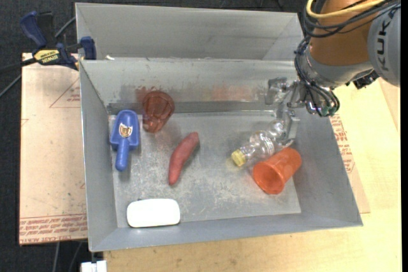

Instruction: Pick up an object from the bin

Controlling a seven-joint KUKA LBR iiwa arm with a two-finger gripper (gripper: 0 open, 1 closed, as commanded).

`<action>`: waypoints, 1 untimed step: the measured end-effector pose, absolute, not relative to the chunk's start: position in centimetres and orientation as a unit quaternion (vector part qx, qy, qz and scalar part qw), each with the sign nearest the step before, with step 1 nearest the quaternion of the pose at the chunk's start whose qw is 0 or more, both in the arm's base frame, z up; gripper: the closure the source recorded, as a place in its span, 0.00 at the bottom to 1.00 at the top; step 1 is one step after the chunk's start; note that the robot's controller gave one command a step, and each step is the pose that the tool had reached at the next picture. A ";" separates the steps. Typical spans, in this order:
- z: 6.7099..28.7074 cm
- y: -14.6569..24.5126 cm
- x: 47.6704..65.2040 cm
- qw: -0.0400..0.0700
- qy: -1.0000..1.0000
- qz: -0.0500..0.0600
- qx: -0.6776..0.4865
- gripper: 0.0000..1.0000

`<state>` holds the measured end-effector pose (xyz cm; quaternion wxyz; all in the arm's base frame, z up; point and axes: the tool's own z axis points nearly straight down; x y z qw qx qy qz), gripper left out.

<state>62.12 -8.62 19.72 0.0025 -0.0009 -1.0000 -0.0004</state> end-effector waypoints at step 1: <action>20.2 -8.6 62.2 -0.001 -1.000 0.000 0.000 0.00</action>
Offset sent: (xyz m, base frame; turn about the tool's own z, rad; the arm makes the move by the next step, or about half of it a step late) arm 0.0122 -0.0626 -0.1272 -0.1572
